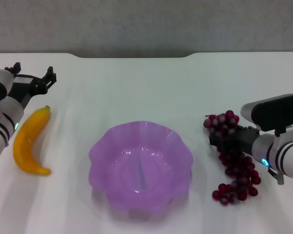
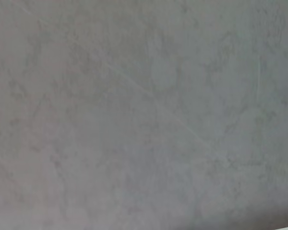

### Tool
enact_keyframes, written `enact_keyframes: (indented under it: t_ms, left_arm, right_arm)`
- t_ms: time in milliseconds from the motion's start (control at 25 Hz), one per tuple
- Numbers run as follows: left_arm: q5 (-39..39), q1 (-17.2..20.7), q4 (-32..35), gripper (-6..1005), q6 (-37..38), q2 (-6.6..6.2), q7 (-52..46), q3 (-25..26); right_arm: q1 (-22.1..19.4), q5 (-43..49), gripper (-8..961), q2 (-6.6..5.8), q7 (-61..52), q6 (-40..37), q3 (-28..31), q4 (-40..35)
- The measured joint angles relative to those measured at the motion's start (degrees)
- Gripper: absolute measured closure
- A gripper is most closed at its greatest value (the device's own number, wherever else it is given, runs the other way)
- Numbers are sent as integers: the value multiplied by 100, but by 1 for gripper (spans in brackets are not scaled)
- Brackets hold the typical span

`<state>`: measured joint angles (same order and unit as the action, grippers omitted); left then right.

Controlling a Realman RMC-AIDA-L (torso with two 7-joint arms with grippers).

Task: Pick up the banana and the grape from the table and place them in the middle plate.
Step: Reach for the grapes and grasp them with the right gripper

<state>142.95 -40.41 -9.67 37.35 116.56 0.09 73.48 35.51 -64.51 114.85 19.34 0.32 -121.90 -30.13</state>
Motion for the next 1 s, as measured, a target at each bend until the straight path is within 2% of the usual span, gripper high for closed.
enact_keyframes:
  t_ms: [400, 1000]
  left_arm:
    - [0, -33, -37, 103, 0, 7, 0, 0]
    - [5, -46, -44, 103, 0, 16, 0, 0]
  right_arm:
    - [105, 0, 69, 25, 0, 11, -44, 240]
    - [53, -44, 338, 46, -28, -270, -2, 307]
